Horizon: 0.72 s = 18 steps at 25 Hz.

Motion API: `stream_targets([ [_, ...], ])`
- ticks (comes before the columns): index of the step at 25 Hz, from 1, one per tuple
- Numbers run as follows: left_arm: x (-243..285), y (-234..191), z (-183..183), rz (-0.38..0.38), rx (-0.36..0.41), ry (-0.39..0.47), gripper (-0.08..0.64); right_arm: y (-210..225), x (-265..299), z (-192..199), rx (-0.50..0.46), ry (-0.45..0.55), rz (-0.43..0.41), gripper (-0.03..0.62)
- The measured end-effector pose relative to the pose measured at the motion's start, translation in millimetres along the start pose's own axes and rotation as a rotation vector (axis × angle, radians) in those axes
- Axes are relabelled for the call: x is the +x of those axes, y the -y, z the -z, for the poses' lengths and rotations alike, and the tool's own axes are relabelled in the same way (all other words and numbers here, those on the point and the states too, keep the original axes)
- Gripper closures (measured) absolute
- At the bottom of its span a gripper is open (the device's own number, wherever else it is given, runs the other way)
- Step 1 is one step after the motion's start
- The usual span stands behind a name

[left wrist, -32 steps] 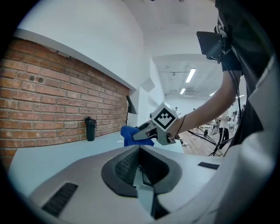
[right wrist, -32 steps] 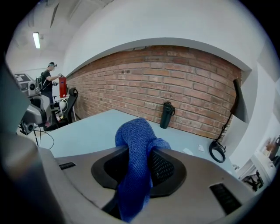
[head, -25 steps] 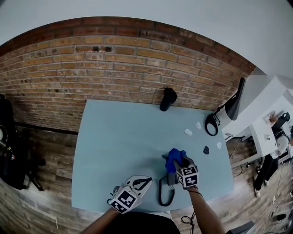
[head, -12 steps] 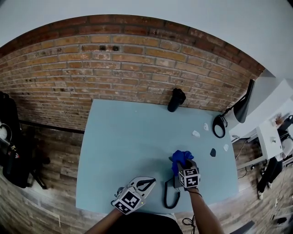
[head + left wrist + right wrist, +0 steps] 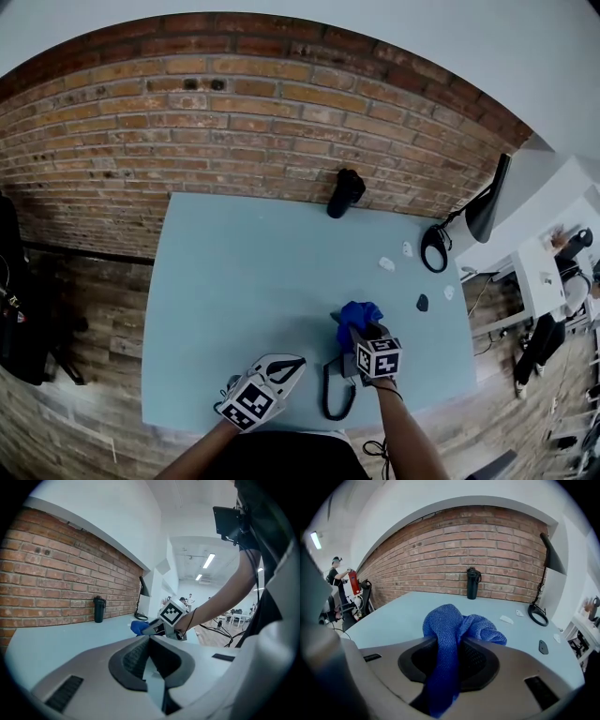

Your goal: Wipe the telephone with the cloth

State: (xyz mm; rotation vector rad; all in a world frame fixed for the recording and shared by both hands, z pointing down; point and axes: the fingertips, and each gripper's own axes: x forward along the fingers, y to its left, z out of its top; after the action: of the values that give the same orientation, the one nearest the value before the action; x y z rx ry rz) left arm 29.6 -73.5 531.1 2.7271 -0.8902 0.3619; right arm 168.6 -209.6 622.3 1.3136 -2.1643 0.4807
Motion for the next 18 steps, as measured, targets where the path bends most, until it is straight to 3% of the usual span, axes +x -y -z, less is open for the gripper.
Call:
stream_targets([
  [5, -2, 0, 2, 0.005, 0.002, 0.001, 0.563, -2, -3, 10, -0.092, -0.026, 0.032, 0.468],
  [10, -12, -7, 7, -0.018, -0.004, -0.003, 0.564, -9, 4, 10, -0.085, -0.048, 0.011, 0.468],
  [18, -5, 7, 6, 0.007, 0.009, -0.004, 0.563, -8, -6, 24, -0.085, -0.072, 0.006, 0.468],
])
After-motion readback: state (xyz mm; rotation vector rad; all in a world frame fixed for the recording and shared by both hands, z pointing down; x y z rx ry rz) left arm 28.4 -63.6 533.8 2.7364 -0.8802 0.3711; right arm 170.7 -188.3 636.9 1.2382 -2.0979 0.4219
